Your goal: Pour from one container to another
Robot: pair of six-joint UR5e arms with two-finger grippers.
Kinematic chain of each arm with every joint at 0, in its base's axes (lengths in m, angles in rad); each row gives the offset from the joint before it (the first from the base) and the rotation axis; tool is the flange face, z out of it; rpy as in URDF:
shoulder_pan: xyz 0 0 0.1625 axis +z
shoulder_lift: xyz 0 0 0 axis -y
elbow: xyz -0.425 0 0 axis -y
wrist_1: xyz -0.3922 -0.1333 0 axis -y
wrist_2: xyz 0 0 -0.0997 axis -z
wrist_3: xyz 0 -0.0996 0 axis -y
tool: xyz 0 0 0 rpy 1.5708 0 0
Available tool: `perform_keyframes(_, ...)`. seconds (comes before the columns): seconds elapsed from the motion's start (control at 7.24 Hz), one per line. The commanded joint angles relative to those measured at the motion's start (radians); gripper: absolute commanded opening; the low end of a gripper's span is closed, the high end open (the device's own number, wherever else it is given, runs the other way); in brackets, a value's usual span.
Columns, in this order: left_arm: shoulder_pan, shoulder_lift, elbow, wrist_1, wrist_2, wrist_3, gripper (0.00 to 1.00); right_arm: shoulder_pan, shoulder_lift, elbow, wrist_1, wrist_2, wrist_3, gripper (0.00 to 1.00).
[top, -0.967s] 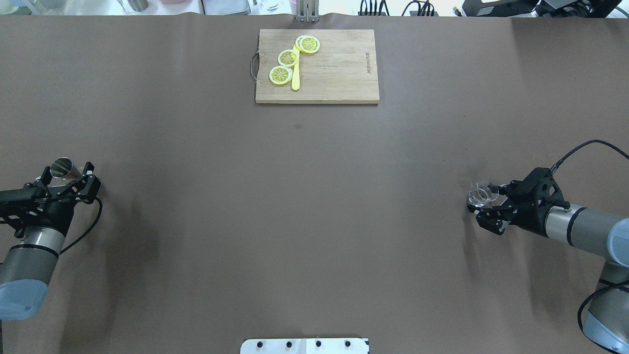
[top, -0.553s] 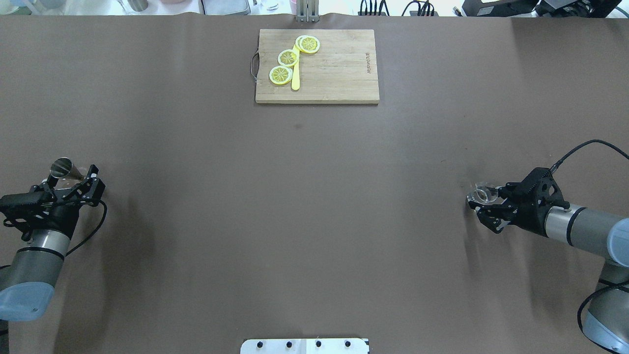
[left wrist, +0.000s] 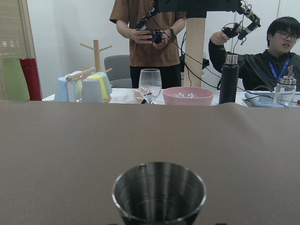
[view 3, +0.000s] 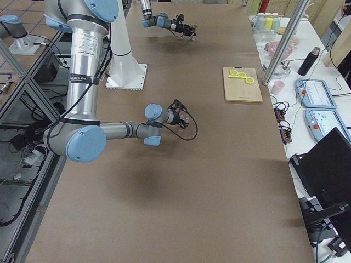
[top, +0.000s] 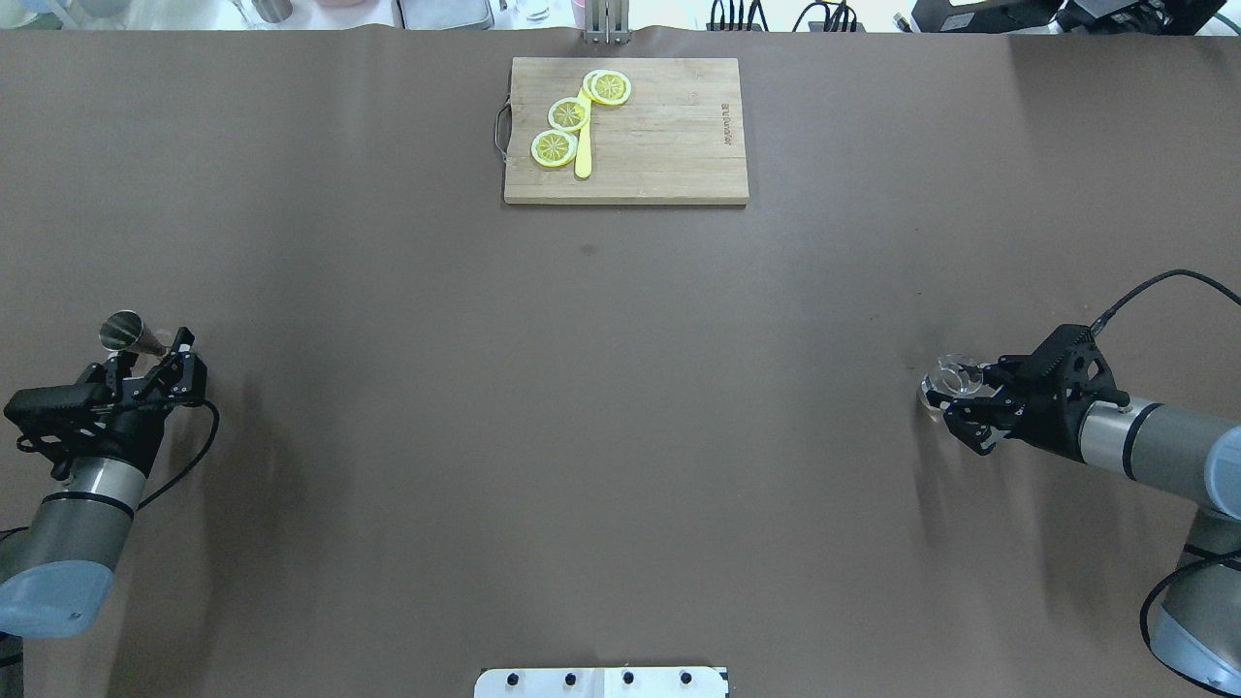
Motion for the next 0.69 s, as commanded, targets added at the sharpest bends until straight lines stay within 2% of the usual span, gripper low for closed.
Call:
perform_keyframes(0.0,0.001,-0.004,0.008,-0.002,-0.003,-0.001,0.47,0.107,-0.001,0.007,-0.012,0.159,-0.020,0.00)
perform_keyframes(0.14,0.001,-0.004,0.008,-0.002,-0.003,-0.001,0.47,0.201,0.019,0.011,-0.036,0.286,-0.022,0.00)
perform_keyframes(0.28,0.001,-0.004,0.011,-0.002,-0.002,-0.002,0.47,0.360,0.063,0.025,-0.109,0.447,-0.061,0.00)
perform_keyframes(0.41,0.001,-0.005,0.023,-0.005,0.000,-0.005,0.47,0.525,0.073,0.069,-0.183,0.610,-0.177,0.00)
perform_keyframes(0.55,0.001,-0.004,0.023,-0.005,0.003,-0.009,0.46,0.697,0.087,0.080,-0.219,0.812,-0.221,0.00)
